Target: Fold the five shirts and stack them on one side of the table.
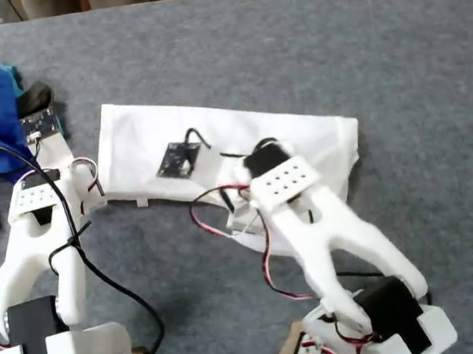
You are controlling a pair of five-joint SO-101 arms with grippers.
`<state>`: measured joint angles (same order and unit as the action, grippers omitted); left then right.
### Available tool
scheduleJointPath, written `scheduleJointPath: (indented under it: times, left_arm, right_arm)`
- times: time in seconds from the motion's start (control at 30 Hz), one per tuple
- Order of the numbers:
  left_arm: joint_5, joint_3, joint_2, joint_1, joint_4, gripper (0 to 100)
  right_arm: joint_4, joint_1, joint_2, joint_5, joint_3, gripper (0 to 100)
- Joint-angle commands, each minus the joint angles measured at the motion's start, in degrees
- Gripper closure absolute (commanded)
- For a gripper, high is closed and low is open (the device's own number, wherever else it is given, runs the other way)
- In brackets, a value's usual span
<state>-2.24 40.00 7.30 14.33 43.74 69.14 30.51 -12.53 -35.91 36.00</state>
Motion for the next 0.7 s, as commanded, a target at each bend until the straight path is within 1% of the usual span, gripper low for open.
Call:
scheduleJointPath:
  times: [0.0,0.1,0.17,0.4,0.5,0.57,0.6,0.67]
  left_arm:
    - [0.26,-0.62,0.13,0.26,-0.88,98]
    - [0.26,-0.62,0.13,0.26,-0.88,98]
    - [0.26,-0.62,0.13,0.26,-0.88,98]
    - [0.26,-0.7,0.13,0.26,-0.88,98]
    - [0.26,-0.7,0.13,0.26,-0.88,98]
    - [0.26,-0.7,0.13,0.26,-0.88,98]
    - [0.44,-0.7,0.22,0.26,-0.88,98]
    - [0.62,-0.7,0.4,0.44,-0.88,98]
  right_arm:
    - [0.62,1.19,0.84,0.62,0.22,89.2]
    - [2.29,1.54,0.31,-1.85,1.63,77.9]
    - [3.96,1.36,-0.66,-2.81,2.24,73.4]
    - [13.19,1.89,-10.42,-4.57,3.12,72.7]
    - [15.12,1.19,-14.29,-6.24,1.45,73.0]
    - [15.12,-1.8,-14.64,-7.03,-1.54,76.7]
    - [14.77,-3.91,-14.55,-7.38,-3.65,81.1]
    - [12.92,-9.1,-13.05,-7.3,-7.96,93.4]
